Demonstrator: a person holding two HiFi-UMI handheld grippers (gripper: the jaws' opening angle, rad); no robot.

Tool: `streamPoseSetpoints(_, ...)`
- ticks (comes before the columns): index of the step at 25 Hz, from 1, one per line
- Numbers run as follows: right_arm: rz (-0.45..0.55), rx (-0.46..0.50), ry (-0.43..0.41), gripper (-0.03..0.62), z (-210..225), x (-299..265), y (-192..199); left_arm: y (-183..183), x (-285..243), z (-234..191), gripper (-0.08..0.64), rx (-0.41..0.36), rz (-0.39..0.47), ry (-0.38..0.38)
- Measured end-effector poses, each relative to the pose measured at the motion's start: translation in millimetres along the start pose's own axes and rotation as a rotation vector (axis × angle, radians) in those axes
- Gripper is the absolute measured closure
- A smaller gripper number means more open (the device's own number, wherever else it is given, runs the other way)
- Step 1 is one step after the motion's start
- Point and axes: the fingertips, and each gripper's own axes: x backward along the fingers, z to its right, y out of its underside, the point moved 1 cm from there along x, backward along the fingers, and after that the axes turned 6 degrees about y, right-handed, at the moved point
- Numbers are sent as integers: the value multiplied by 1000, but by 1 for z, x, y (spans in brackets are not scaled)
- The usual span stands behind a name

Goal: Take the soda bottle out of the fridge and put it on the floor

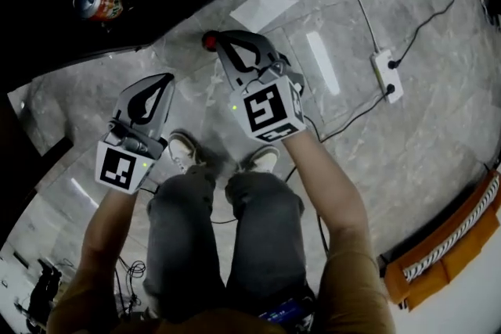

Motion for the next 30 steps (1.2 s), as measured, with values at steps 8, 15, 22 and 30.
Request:
streamPoseSetpoints(8, -37, -26, 16, 592, 5, 90, -80, -111, 50, 26, 558, 48, -6, -90)
streamPoseSetpoints(15, -55, -5, 7, 592, -11, 171, -167, -214, 113, 53, 558, 95, -16, -154)
streamPoseSetpoints(22, -18, 4, 39, 592, 0, 233, -280, -327, 140, 79, 558, 105, 55, -167)
streamPoseSetpoints(30, 23, -8, 78, 592, 1, 286, -375, -409, 172, 81, 558, 91, 95, -153)
